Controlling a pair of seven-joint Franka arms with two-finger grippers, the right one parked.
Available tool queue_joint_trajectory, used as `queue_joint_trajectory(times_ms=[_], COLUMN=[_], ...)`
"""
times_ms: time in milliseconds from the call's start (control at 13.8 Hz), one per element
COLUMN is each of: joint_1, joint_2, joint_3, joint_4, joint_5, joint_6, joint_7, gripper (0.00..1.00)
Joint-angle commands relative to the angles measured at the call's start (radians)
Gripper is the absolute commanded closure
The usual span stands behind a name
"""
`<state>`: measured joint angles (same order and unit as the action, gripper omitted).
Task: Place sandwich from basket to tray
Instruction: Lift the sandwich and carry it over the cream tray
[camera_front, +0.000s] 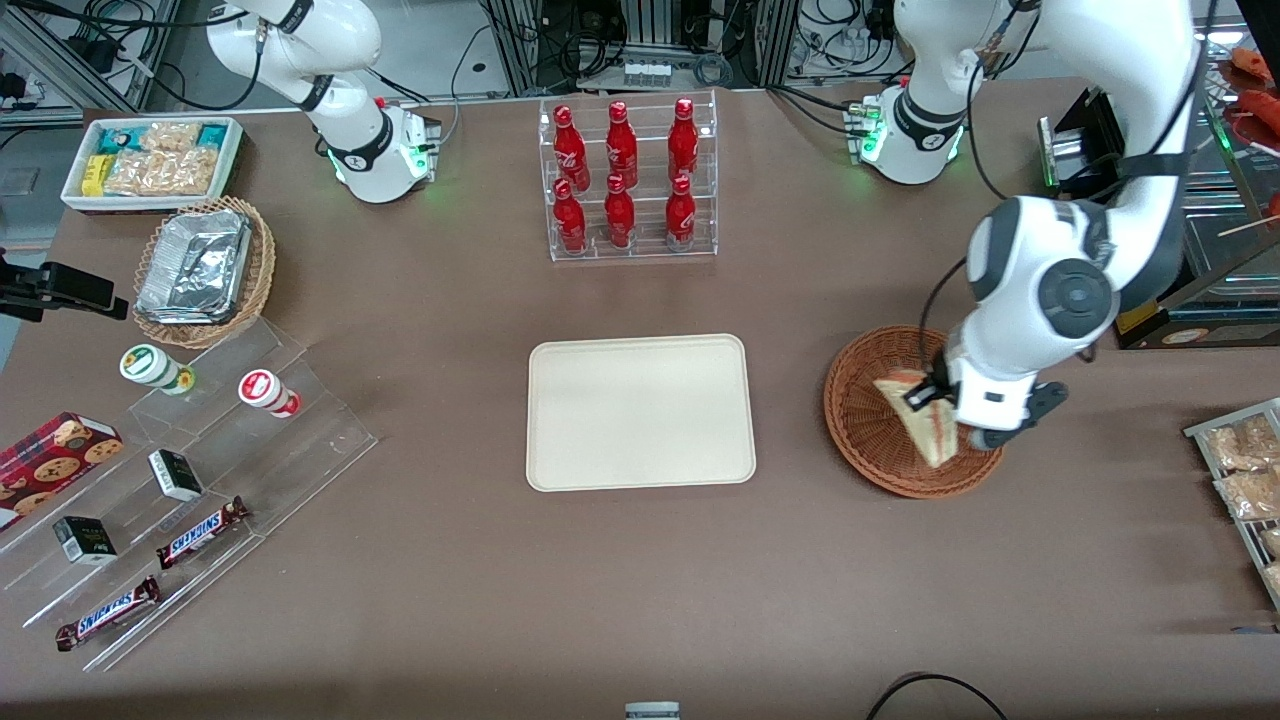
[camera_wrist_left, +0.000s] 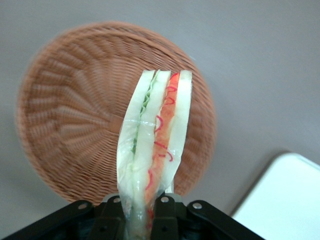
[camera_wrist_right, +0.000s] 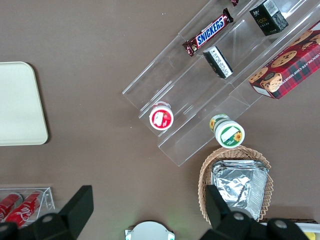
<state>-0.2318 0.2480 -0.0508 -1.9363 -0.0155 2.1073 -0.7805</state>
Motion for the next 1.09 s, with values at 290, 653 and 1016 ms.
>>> queue_joint_trajectory(times_ms=[290,653,1016], joint_1=[-0.205,-0.369,-0.468], joint_2=[0.206,0.408,0.502], joint_3=[0.005,0.005,0.005], joint_4=[0.216,0.469,0.595], joint_5=[0.002,-0.009,-0.012], joint_6=[-0.027,-0.075,-0.095], joint_7=[0.001,-0.019,-0.155], gripper=[1.0,1.0,1.0])
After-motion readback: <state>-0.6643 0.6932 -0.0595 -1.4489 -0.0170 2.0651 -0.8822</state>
